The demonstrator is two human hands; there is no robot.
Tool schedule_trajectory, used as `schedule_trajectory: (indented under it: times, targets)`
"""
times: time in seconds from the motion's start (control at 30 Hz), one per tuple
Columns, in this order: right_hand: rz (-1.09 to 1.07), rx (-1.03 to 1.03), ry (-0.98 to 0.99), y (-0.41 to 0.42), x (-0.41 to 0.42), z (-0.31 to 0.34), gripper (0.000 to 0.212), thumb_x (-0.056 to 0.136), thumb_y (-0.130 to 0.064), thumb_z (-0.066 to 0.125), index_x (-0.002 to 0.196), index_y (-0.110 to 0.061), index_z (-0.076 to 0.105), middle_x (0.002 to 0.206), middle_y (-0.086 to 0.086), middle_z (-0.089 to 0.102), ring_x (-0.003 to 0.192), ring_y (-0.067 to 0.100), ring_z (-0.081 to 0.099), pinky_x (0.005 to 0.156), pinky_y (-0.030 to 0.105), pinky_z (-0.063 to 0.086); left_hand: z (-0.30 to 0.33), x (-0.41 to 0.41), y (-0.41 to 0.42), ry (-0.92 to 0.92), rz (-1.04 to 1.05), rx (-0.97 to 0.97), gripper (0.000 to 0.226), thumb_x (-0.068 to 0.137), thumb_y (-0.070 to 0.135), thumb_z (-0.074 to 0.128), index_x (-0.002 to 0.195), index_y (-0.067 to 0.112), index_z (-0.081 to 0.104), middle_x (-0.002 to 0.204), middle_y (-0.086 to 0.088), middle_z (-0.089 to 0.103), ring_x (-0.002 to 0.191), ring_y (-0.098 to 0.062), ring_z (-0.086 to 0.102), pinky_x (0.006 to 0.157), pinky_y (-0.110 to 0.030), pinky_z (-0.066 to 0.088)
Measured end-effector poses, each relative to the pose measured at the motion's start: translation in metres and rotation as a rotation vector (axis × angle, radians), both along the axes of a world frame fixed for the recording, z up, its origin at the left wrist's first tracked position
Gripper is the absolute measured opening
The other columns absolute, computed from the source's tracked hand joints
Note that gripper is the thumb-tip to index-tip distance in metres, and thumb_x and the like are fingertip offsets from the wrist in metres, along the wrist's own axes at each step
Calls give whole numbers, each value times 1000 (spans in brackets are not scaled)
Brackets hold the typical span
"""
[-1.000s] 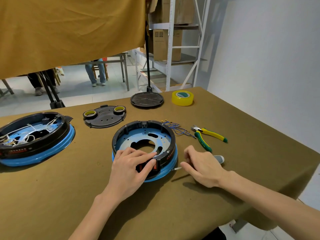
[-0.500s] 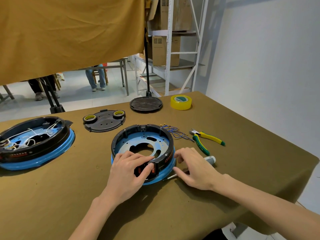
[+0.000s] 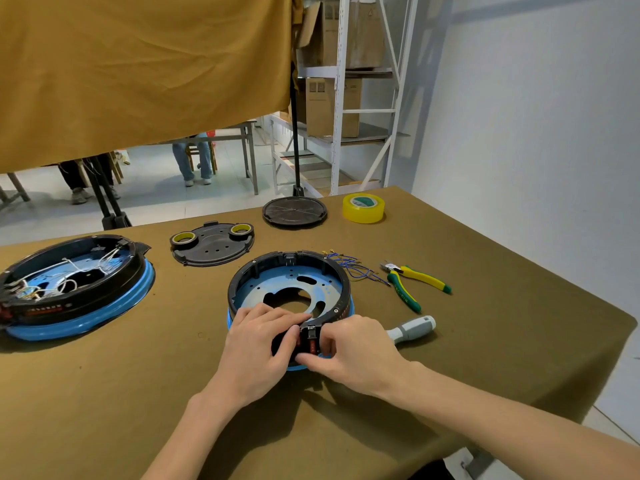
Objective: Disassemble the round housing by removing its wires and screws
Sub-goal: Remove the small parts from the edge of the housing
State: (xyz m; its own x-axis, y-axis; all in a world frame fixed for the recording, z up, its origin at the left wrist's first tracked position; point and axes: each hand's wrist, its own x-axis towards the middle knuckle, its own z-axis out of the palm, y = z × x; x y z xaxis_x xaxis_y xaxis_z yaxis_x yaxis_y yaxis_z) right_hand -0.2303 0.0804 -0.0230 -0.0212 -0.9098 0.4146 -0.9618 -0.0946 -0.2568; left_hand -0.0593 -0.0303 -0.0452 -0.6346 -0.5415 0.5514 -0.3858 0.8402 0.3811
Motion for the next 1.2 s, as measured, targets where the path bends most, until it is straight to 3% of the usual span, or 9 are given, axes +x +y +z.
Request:
schedule_trajectory:
  times: [0.07, 0.27, 0.47, 0.63, 0.73, 0.83, 1.0, 1.07, 1.2]
  targets:
    - [-24, -4, 26, 0, 2, 0, 41, 92, -63, 50, 74, -27, 57, 68, -11, 62, 60, 9, 56, 54, 21, 45, 0, 0, -1, 9, -6, -2, 42, 101, 46, 40, 123, 36, 74, 109, 23, 73, 100, 2, 54, 92, -16, 28]
    - [-29, -35, -18, 1, 7, 3, 31, 93, -50, 53, 70, -30, 50, 62, -12, 55, 56, 8, 52, 52, 16, 39, -4, -1, 1, 19, 7, -27, 39, 100, 46, 43, 121, 36, 75, 105, 23, 73, 97, 2, 52, 90, -16, 29]
    - [8, -117, -119, 9, 10, 6, 30, 89, -43, 59, 66, -27, 49, 59, -15, 50, 56, 7, 49, 53, 15, 38, -4, -5, 0, -13, 33, -81, 40, 101, 47, 43, 126, 35, 73, 107, 20, 74, 98, -5, 56, 86, -30, 43]
    - [-106, -236, -234, 10, -34, 17, 22, 87, -38, 62, 68, -28, 57, 60, -16, 55, 56, 6, 51, 53, 13, 32, -7, -10, 3, -11, 73, -96, 42, 101, 47, 43, 124, 32, 74, 107, 16, 75, 98, -6, 59, 85, -25, 37]
    - [-314, -116, -123, -4, -76, 14, 29, 87, -40, 62, 68, -20, 69, 59, -7, 64, 53, 11, 53, 49, 19, 35, -6, -11, 3, 3, 73, -97, 43, 100, 47, 43, 122, 30, 76, 105, 15, 76, 98, -7, 61, 87, -26, 38]
    - [-459, 54, 111, -26, -103, 8, 28, 89, -38, 60, 69, -19, 65, 58, -3, 59, 55, 17, 54, 46, 26, 32, -3, -12, 1, 4, 81, -98, 44, 99, 46, 43, 121, 28, 77, 104, 13, 77, 97, -9, 62, 87, -27, 39]
    - [-403, 152, 352, -55, -108, -2, 15, 93, -34, 60, 92, -19, 59, 92, 4, 68, 85, 26, 66, 62, 34, 46, -3, -12, -1, 2, 89, -91, 46, 99, 48, 42, 121, 28, 77, 106, 12, 77, 99, -10, 63, 88, -27, 39]
    - [-382, 180, 291, -60, -106, -4, 20, 92, -37, 63, 100, -20, 59, 99, 3, 66, 90, 26, 65, 67, 36, 50, -4, -12, -1, 8, 82, -91, 45, 99, 48, 42, 121, 28, 77, 106, 13, 77, 98, -9, 63, 88, -27, 40]
    - [-311, 272, 47, -62, -108, -3, 20, 88, -38, 66, 97, -20, 64, 101, 2, 66, 95, 23, 62, 72, 36, 55, -4, -13, -3, 22, 81, -89, 43, 100, 47, 44, 122, 29, 76, 104, 14, 77, 96, -7, 62, 86, -28, 42]
